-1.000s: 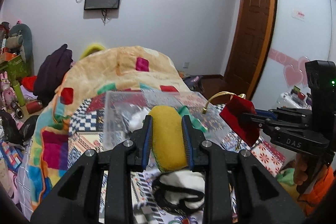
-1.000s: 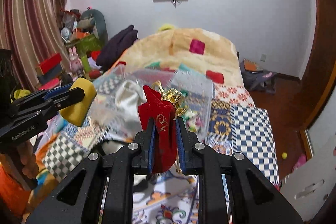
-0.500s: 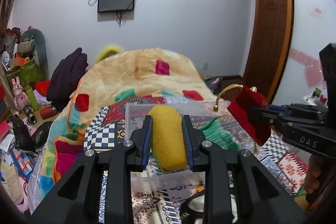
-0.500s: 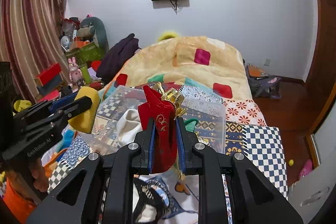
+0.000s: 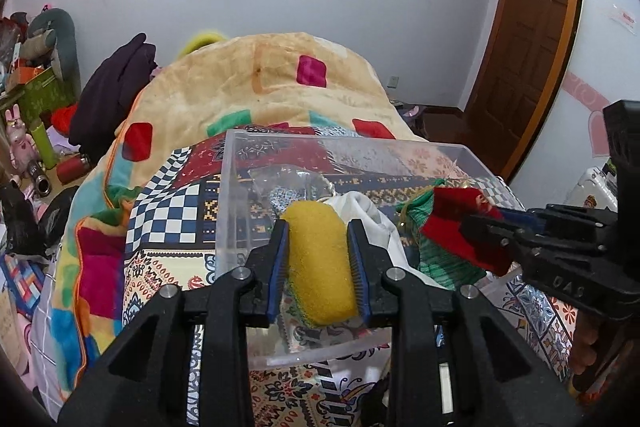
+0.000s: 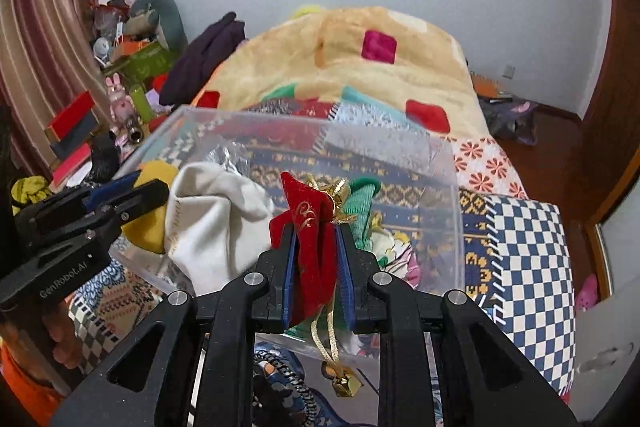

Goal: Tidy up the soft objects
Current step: 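Lift the sponge and pouch with both tools and carry them over the box, then open both tools to drop the sponge and pouch into the box, then grasp the black-and-white bra with the left tool while the right tool grasps the beaded strap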

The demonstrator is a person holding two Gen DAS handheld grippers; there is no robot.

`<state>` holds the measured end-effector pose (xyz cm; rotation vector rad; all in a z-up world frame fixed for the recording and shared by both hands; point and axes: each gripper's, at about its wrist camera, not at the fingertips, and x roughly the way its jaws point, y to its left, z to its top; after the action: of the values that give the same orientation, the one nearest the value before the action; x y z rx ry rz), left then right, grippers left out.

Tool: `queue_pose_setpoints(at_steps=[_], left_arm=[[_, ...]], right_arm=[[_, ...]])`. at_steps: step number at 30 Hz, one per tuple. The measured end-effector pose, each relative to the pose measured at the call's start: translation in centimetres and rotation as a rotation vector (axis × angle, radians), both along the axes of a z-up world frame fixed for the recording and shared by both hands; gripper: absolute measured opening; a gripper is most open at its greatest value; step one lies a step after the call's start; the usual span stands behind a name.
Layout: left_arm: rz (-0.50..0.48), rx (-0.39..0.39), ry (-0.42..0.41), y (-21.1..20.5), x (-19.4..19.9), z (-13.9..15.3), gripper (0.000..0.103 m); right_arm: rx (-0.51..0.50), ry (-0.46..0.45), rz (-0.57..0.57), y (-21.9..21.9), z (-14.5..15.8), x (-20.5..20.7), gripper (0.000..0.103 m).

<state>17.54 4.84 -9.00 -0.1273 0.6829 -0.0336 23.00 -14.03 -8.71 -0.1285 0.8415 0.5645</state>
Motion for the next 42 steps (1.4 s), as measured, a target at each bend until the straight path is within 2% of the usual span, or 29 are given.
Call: queue_pose_setpoints(at_steps=[6,11,13,17,20,25,30,37,40,42], left_arm=[[-0.008,-0.001,0.004,-0.1,-0.3,0.5,0.036],[-0.008,-0.02,-0.024,0.2,-1.3,1.6,0.05],[-0.02,-0.017,-0.042,0.0,-2.1,2.2,0.052],[-0.047,0.004,-0.074,-0.8,-3.7,3.2,0.058],[-0.075,0.011,-0.082,-1.6,-4.9,3.4,0.062],[-0.116,0.02,-0.058,-2.8,-6.5,2.4,0.067],[-0.141,0.001,0.009,-3.5,-7.5,0.1,0.07],[-0.166,0.011,0.112,-4.3,-7.9,-3.6,0.07],[-0.167,-0.01,0.133,-4.3,-7.9,-4.5,0.07],[-0.169,-0.024,0.148,-4.3,-7.7,-5.0,0.07]], right_arm=[[-0.018,0.019,0.016,-0.1,-0.1,-0.2,0.033],[-0.01,-0.032,0.016,-1.0,1.6,-1.4,0.047],[0.002,-0.055,0.021,-1.5,2.4,-2.1,0.049],[0.014,-0.103,0.022,-2.7,3.6,-3.5,0.063],[0.012,-0.124,0.023,-3.5,4.0,-4.3,0.068],[-0.003,-0.124,0.018,-5.2,3.5,-5.5,0.068],[-0.028,-0.099,0.03,-6.1,1.7,-6.5,0.068],[-0.014,0.0,0.067,-6.2,-1.4,-6.2,0.068],[-0.016,0.03,0.074,-6.0,-2.3,-6.1,0.061],[-0.01,0.06,0.086,-5.8,-2.9,-5.9,0.052]])
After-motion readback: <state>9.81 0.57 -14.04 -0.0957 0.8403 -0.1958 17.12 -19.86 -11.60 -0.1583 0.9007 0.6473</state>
